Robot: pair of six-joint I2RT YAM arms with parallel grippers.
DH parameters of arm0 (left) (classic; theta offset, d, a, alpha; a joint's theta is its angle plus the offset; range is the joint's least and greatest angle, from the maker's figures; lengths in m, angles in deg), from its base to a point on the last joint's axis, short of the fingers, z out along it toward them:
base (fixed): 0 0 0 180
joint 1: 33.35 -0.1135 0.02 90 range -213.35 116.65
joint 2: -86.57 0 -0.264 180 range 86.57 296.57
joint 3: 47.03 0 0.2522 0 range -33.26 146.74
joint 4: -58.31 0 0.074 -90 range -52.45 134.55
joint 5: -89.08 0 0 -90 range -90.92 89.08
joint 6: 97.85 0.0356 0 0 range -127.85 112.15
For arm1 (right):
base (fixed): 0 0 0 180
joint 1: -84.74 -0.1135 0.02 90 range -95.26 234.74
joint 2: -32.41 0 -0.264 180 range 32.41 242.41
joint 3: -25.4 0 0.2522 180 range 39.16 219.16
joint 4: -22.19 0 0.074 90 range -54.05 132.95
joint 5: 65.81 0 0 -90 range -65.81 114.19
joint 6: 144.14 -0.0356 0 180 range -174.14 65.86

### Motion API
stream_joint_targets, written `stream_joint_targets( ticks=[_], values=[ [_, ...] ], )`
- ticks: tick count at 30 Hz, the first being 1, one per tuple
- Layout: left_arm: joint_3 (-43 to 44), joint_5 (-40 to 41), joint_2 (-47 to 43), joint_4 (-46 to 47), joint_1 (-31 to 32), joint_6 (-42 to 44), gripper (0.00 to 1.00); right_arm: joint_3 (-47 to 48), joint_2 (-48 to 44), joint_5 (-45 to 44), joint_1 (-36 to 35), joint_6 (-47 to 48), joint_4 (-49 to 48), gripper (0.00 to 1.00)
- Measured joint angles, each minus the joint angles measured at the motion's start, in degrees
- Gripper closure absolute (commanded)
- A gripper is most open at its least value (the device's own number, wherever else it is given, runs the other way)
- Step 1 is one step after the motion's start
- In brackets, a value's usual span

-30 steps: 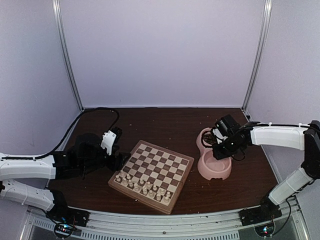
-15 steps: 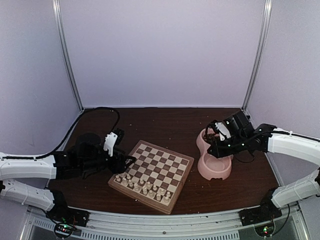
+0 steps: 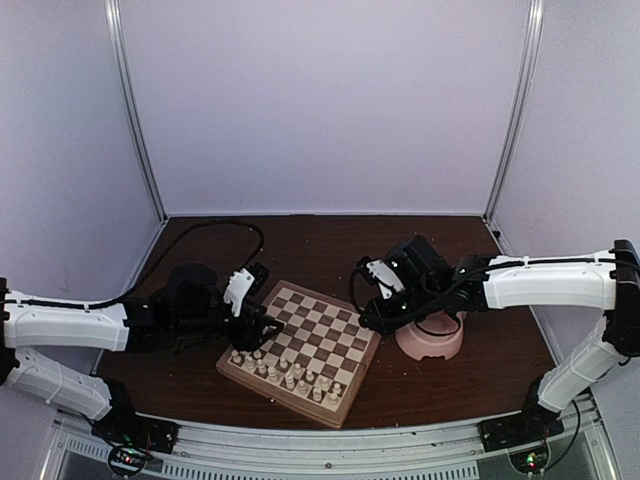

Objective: Set up the chess pieces on the board
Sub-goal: Pass from the right arm to the left

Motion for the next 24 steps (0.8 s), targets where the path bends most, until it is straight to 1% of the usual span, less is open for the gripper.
stream_joint_targets(
  ticks=[5, 9, 14, 20, 24],
  values=[
    [-0.07, -0.55, -0.31, 1.68, -0.02, 1.36, 0.36, 0.39, 1.64, 1.38, -0.31, 0.07, -3.58, 0.93],
    [-0.22, -1.40, -0.15, 2.80, -0.02, 1.68, 0.37, -1.53, 1.68, 2.91, -0.33, 0.46, -9.35, 0.94],
    [-0.22, -4.48, 2.62, 5.42, -0.02, 1.88, 0.38, -2.23, 1.73, 4.61, -0.59, 0.66, -12.94, 0.94],
    [-0.22, -8.92, 5.62, 9.25, -0.02, 1.77, 0.38, -2.32, 1.70, 4.68, -1.53, 0.00, -17.53, 0.94],
    [-0.22, -9.07, 5.70, 12.55, -0.02, 1.05, 0.37, -2.32, 1.70, 3.85, -1.79, -0.66, -19.71, 0.94]
  ],
)
